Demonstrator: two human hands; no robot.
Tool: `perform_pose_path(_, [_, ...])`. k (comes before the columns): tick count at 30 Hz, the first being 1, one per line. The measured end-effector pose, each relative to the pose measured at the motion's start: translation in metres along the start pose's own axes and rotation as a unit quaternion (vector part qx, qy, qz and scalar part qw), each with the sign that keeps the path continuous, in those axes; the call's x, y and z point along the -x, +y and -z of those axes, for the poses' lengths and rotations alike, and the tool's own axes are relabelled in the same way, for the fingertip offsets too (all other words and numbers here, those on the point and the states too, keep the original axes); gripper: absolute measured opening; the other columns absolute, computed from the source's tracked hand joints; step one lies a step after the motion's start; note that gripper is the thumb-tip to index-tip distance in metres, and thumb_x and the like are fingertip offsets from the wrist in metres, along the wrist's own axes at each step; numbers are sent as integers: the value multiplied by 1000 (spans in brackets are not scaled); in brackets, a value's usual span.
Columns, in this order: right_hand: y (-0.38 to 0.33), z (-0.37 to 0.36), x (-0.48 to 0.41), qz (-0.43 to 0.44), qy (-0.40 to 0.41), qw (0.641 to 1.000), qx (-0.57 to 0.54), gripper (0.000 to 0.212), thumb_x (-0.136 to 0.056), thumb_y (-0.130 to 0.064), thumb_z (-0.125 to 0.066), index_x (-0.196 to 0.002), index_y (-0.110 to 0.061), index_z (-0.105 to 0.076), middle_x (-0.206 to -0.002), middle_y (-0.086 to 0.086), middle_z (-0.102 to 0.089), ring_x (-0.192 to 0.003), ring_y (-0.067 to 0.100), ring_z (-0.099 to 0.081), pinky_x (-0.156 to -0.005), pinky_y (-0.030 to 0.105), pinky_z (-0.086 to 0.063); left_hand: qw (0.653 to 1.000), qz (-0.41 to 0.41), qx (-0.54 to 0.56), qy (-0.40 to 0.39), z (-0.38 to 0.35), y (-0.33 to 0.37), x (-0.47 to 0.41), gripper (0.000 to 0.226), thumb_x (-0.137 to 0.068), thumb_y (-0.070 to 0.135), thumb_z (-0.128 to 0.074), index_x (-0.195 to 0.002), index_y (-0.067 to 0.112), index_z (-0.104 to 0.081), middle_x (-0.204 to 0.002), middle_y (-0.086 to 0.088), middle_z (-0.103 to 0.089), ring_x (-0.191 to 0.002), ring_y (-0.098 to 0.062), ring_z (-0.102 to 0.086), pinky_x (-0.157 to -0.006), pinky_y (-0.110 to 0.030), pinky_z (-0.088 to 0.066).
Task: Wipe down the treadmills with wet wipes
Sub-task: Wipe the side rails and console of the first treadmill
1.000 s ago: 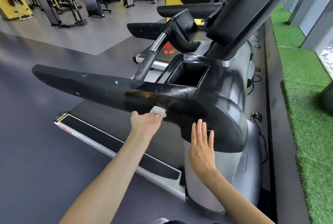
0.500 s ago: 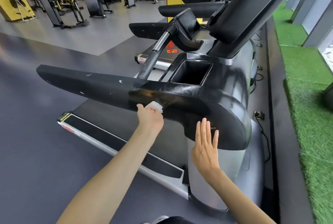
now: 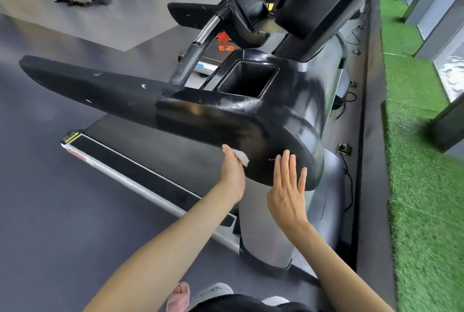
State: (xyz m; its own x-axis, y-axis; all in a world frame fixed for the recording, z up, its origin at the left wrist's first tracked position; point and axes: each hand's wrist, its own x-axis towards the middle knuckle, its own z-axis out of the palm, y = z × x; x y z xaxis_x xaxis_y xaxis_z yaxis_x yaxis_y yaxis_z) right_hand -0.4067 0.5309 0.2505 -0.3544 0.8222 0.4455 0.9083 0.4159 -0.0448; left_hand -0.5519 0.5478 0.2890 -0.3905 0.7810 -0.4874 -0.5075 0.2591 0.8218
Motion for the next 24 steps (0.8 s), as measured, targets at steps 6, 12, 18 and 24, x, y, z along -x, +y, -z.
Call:
perform_pose_path(6, [17,0,-1,47,-9,999,22,77,-76,-1,-22,-152,0,-5,-160,15,-2,-149,29,4,-119,50,6,1000,7,-12,25,-13,-21,7,52,-102,51,-16,-72,21,-47,-88,-3,-54,-93,-15,-51,-118,-40,-20])
perform_pose_path(12, [20,-2,-1,61,-2,998,25,79,-76,0,-22,-152,-2,0,-160,13,2,-149,27,5,-119,49,9,999,20,-43,-20,-23,-38,19,64,-100,56,-8,-154,21,-11,-161,0,-13,-148,-19,-12,-118,-38,-10])
perform_pose_path(18, [21,0,-2,65,11,998,21,79,-74,4,-30,-151,0,-10,-160,13,-3,-148,24,10,-118,49,9,999,-39,-3,10,-27,-38,21,53,-103,50,-18,-147,23,-27,-152,2,-29,-143,-16,-23,-111,-28,-20])
perform_pose_path(24, [21,2,-2,64,2,998,15,77,-74,1,-20,-151,-1,-12,-160,13,-6,-148,25,2,-117,48,8,998,-58,-23,4,-34,-64,27,71,-94,67,-17,-154,30,-7,-160,6,-14,-147,-14,-15,-120,-39,-15])
